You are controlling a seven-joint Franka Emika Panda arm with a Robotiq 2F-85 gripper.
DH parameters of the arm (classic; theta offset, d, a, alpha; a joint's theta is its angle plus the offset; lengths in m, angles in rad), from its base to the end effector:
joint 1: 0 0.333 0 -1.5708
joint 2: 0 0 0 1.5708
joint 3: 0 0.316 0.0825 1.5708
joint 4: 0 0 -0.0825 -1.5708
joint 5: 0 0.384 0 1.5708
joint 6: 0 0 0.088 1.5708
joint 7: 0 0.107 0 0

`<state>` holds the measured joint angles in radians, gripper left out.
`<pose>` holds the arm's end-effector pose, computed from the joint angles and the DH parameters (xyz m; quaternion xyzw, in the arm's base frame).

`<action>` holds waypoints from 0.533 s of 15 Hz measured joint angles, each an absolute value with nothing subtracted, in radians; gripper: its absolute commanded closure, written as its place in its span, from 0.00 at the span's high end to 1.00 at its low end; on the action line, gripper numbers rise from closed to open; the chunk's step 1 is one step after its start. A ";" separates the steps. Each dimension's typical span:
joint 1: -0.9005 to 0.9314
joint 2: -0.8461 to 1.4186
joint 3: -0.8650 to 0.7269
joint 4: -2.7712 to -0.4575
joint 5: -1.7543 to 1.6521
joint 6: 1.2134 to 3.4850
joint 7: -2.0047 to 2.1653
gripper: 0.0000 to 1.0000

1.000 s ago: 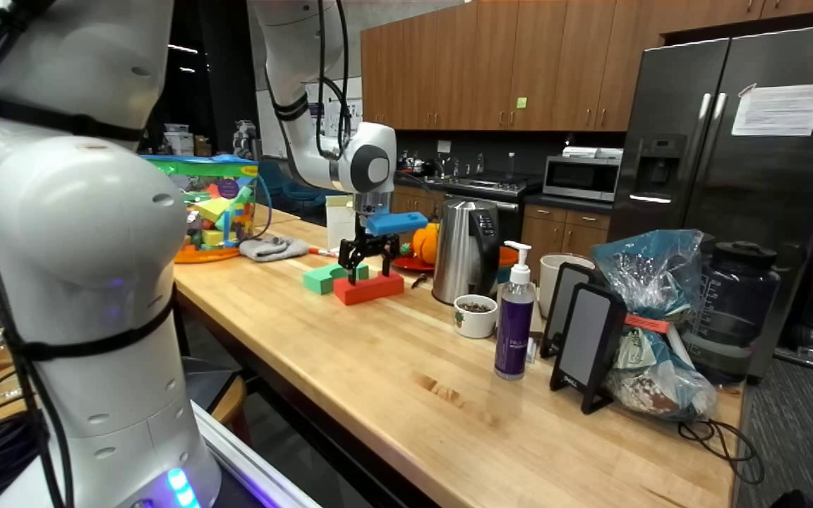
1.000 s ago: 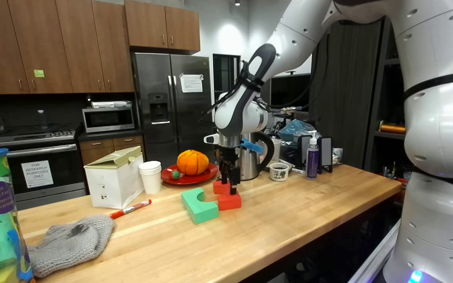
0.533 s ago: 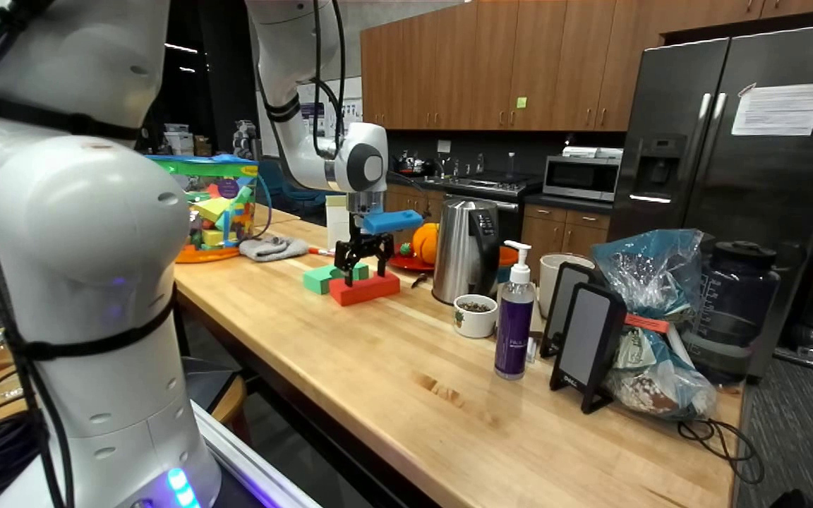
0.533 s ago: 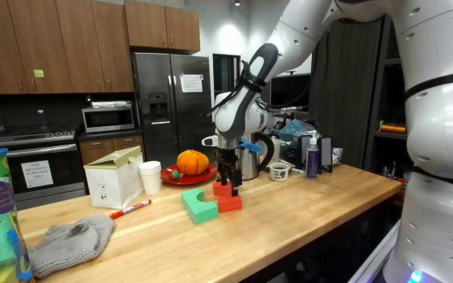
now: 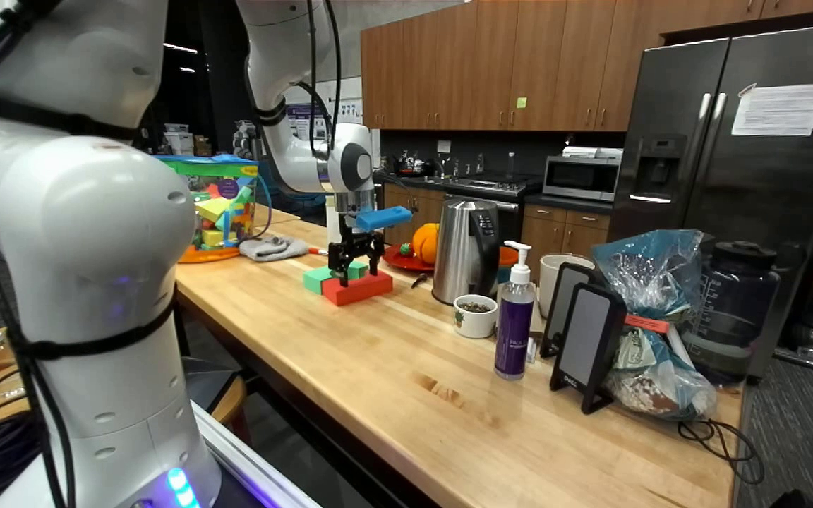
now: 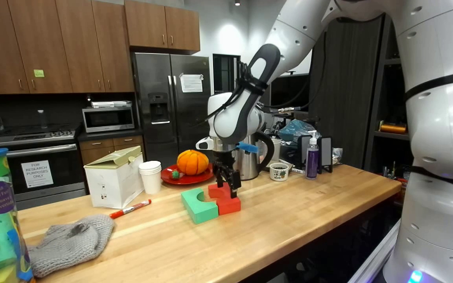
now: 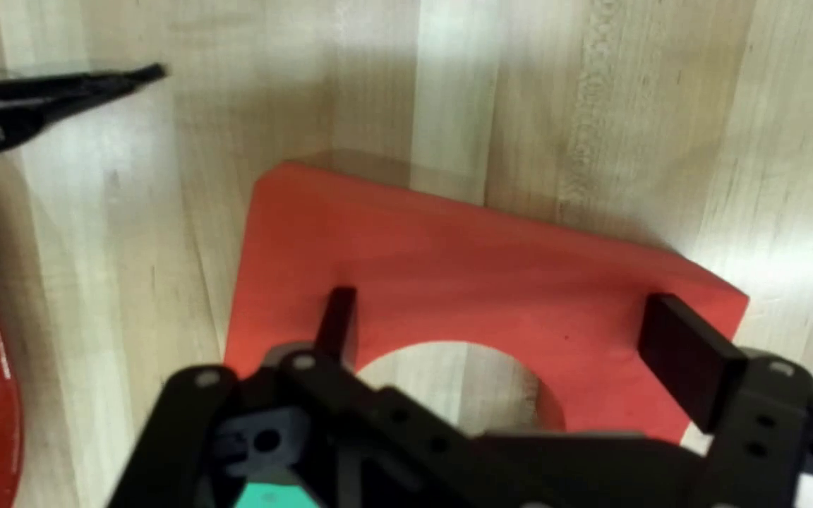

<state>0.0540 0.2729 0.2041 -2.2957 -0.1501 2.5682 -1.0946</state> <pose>0.5119 0.1392 0.2331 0.7414 0.6709 -0.0017 0.0141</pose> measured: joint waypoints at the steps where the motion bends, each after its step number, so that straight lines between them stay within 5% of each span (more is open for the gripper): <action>1: 0.063 0.273 0.203 -2.296 -0.170 2.570 -1.088 1.00; 8: 0.114 0.271 0.189 -2.297 -0.336 2.584 -1.028 1.00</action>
